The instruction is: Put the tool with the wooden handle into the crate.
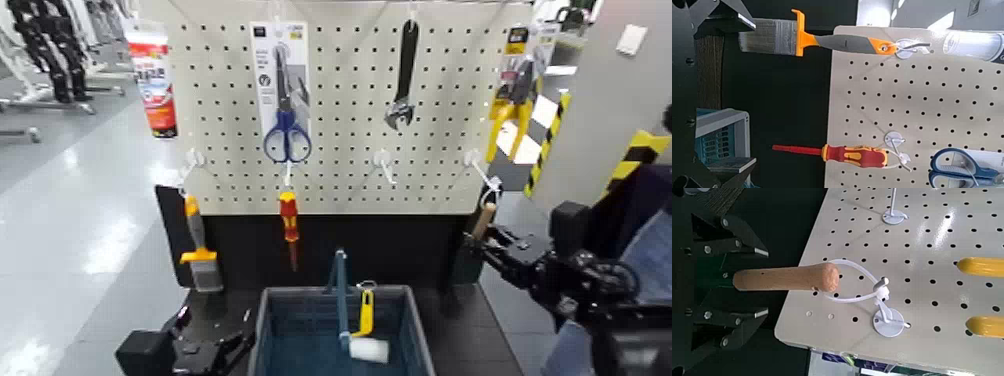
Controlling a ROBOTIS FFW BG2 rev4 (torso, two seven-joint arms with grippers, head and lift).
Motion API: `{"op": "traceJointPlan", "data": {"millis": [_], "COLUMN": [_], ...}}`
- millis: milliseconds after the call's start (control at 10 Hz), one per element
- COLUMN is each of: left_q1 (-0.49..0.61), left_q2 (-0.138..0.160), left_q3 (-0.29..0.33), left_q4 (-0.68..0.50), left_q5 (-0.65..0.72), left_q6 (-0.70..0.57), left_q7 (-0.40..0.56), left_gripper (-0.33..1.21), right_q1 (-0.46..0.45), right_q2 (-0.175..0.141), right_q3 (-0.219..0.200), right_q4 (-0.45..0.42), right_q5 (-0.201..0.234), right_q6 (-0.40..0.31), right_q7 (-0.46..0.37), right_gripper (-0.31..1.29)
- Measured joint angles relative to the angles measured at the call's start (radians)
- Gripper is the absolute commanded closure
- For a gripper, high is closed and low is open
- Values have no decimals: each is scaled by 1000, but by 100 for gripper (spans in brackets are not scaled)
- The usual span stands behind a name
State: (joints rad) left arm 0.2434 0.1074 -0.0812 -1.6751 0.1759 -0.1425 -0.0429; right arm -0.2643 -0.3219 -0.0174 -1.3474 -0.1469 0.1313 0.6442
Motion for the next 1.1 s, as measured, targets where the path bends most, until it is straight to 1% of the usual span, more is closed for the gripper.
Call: {"op": "traceJointPlan", "data": {"millis": [100,200,600,800,1100], "left_q1": [1,2,4,6,7], "left_q2": [0,0,0,0,0], "left_q3": [0,0,0,0,0], "left_q4": [0,0,1,1,1], "left_q5": [1,1,3,4,4], "left_q6": [-1,-2,-3,-3,-3], "left_q7": [0,0,0,0,0], "left_gripper": [11,11,11,11,11], "right_q1": [0,1,14,27,72], "right_q2": [1,3,9,16,41], "right_q3": [5,8,8,-1,-30], "right_q4": [-7,-17,-44,-70,-160], "right_q5": [3,7,12,12,31], "right_q6": [7,12,17,20,40], "right_q7": [-8,-16,-28,-30,-44], "right_gripper": [117,124,124,124,124]}}
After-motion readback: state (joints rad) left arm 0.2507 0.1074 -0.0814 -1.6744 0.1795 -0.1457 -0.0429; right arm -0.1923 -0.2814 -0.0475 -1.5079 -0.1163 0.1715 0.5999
